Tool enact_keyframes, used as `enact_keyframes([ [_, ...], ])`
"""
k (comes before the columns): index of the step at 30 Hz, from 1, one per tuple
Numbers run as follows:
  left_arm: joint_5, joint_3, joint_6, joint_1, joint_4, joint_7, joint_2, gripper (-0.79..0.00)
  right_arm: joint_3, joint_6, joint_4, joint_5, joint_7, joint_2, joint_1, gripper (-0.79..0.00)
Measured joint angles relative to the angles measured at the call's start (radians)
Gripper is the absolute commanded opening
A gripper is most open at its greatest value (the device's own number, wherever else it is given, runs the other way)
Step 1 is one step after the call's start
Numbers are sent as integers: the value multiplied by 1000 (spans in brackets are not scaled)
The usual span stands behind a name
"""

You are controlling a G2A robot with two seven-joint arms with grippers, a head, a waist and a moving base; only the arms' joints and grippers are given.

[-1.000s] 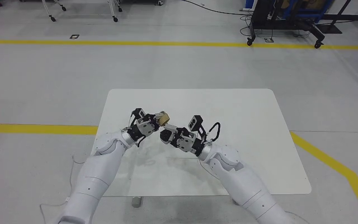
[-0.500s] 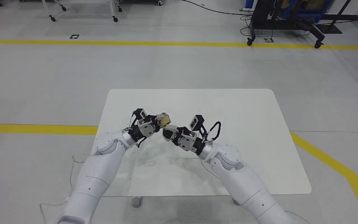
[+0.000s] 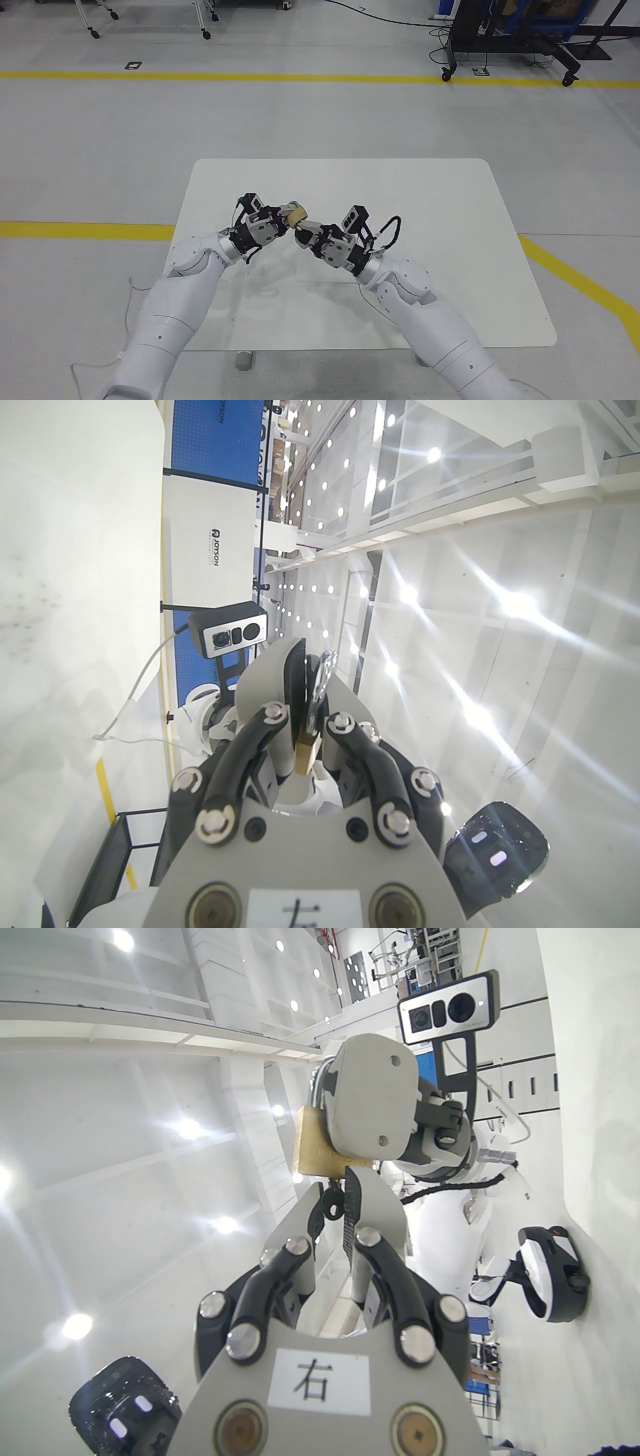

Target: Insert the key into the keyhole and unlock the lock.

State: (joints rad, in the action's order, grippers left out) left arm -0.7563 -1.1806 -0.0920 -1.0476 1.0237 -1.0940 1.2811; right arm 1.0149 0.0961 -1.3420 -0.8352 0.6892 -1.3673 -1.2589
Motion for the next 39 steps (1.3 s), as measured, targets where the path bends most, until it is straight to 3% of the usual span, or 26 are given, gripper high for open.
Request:
enact_keyframes([
  [11,35,-1,-47,-5,14,25,-2,-785,15,-62,35,-237,84,-15,-11,-785],
  [18,150,1,-143,-29,57,149,-5,-785,26,-101,63,-382,116,-27,-18,-785],
  [19,159,1,-149,-33,63,168,-5,-785,28,-110,68,-401,122,-28,-17,-576],
  [20,168,-1,-154,-37,69,188,-5,-785,30,-117,75,-412,127,-29,-14,-142],
  [21,170,-3,-155,-40,72,200,-5,-785,32,-119,80,-408,127,-28,-12,0],
  [27,244,-2,-126,-44,85,281,-9,-785,87,-83,39,-240,136,-4,-19,0],
  [31,411,35,-102,-36,102,346,-13,-785,210,-50,-45,-143,116,29,-76,0],
  [36,651,124,-38,-19,130,413,-9,-785,424,-20,-242,66,9,77,-201,0],
  [39,821,207,8,16,137,444,2,-785,481,-25,-307,95,-8,83,-229,0],
])
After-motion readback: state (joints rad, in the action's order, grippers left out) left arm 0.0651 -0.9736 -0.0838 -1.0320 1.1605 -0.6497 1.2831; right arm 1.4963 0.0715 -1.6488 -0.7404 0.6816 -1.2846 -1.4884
